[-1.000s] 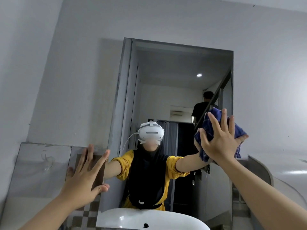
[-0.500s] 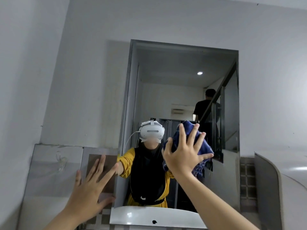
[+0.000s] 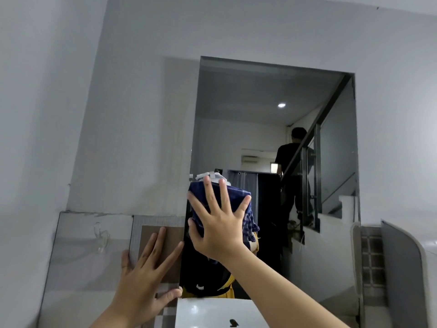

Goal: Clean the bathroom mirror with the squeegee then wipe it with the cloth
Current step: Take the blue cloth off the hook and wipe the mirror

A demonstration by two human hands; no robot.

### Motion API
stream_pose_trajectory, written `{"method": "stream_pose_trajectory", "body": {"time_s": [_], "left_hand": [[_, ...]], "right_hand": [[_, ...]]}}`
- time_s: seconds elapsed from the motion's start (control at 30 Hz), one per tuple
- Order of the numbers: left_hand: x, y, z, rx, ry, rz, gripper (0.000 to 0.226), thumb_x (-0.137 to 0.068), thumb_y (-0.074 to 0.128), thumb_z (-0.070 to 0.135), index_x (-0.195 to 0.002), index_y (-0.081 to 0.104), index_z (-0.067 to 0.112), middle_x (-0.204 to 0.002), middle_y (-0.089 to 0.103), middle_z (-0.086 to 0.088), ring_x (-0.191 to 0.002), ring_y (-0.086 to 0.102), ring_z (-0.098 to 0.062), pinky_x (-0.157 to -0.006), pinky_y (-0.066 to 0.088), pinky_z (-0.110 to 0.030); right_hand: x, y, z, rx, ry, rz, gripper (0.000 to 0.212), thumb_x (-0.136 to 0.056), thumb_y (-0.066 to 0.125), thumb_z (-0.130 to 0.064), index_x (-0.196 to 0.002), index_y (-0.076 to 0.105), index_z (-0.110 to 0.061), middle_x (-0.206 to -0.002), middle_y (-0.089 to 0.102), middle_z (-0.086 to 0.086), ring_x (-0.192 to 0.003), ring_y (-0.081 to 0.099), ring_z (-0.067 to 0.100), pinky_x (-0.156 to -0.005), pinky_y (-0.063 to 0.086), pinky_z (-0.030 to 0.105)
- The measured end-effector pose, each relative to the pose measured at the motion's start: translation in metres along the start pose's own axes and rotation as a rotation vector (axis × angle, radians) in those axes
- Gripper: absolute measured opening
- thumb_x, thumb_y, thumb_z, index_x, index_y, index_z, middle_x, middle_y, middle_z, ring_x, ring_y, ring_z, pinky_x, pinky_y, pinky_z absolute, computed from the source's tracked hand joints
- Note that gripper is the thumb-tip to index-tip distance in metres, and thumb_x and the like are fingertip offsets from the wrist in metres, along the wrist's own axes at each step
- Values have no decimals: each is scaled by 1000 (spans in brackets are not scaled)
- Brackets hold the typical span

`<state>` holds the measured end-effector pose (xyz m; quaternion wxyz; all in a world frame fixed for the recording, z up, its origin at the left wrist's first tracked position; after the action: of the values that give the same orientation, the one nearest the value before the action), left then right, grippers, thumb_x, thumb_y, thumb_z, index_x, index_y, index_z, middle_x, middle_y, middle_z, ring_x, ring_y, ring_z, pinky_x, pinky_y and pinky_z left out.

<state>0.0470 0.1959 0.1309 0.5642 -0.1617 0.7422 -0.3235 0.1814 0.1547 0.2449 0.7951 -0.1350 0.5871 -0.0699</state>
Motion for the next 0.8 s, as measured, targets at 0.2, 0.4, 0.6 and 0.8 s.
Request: {"method": "stream_pose_trajectory", "body": {"time_s": [0.2, 0.4, 0.6, 0.8], "left_hand": [[-1, 5, -1, 14, -13, 6, 91, -72, 34, 84, -147, 22, 33, -157, 10, -10, -145, -8, -21, -86, 33, -70], [0, 1, 2, 63, 23, 57, 91, -71, 33, 81, -148, 11, 38, -159, -5, -5, -143, -10, -22, -95, 21, -73], [0, 0, 3, 90, 21, 51, 90, -71, 24, 84, -147, 1, 42, -158, -16, -2, -143, -8, -24, -100, 9, -71], [2, -3, 5, 114, -32, 33, 93, -67, 32, 80, -144, -8, 47, -155, -26, 4, -143, -12, -23, -103, 8, -68]], "right_hand": [[25, 7, -3, 67, -339, -107, 60, -88, 46, -48, -145, 34, -38, -162, 18, 3, -148, 8, 36, -100, -1, 78], [55, 0, 40, 160, -424, -118, 59, -87, 48, -49, -144, 36, -39, -161, 21, 3, -148, 13, 34, -100, 4, 79], [87, -12, 116, 229, -344, -94, 60, -83, 52, -48, -142, 43, -40, -158, 26, 4, -147, 19, 34, -97, 15, 79], [119, -25, 214, 224, 37, -41, 64, -82, 48, -52, -143, 36, -36, -160, 17, 4, -147, 15, 34, -98, 9, 82]]}}
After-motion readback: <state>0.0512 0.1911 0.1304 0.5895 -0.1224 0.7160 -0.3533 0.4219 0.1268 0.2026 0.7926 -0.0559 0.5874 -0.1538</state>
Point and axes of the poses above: each hand's wrist, its own x-axis away from the middle knuckle, its own y-axis out of the palm, z = x × y, the point moved 8 cm from there along -x, towards the middle knuckle
